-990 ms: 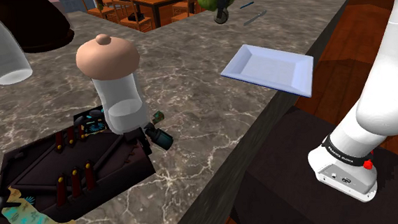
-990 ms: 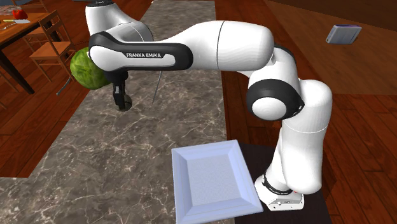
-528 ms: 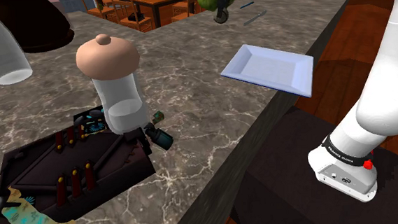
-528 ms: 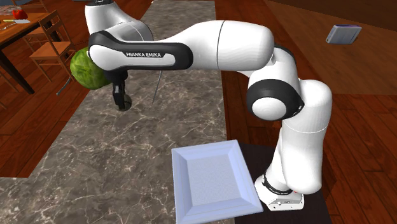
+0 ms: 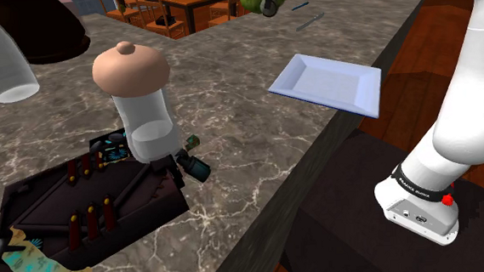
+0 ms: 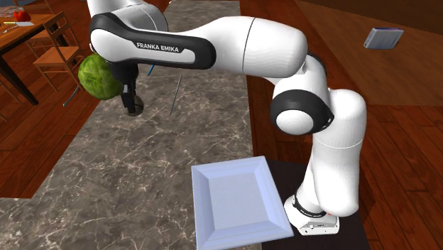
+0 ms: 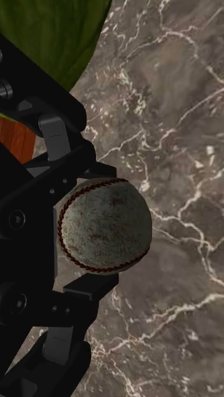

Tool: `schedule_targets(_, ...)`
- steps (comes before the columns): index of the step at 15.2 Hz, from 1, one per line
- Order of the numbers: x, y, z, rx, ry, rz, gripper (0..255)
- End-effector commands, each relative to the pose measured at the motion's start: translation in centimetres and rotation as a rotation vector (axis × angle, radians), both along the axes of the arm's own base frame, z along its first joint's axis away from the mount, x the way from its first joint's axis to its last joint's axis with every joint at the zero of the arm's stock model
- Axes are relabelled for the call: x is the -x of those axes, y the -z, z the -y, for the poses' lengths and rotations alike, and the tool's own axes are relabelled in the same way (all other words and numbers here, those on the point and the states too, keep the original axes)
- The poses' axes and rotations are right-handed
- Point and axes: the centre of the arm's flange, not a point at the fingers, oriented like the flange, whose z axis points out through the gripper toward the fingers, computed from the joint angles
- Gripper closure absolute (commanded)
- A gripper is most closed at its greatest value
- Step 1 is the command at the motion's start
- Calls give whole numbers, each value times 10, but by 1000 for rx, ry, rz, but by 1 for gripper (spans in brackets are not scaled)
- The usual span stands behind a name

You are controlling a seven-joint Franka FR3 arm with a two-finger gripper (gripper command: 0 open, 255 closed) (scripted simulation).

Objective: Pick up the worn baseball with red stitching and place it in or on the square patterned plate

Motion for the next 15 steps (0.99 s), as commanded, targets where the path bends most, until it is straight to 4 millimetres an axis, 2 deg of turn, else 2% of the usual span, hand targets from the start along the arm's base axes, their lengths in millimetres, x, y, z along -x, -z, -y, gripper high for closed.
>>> schedule_targets(1,0,-10,1,0,0,0,255)
schedule_targets(9,0,-48,1,0,0,0,255)
schedule_targets(15,68,-49,-41,0,0,0,255)
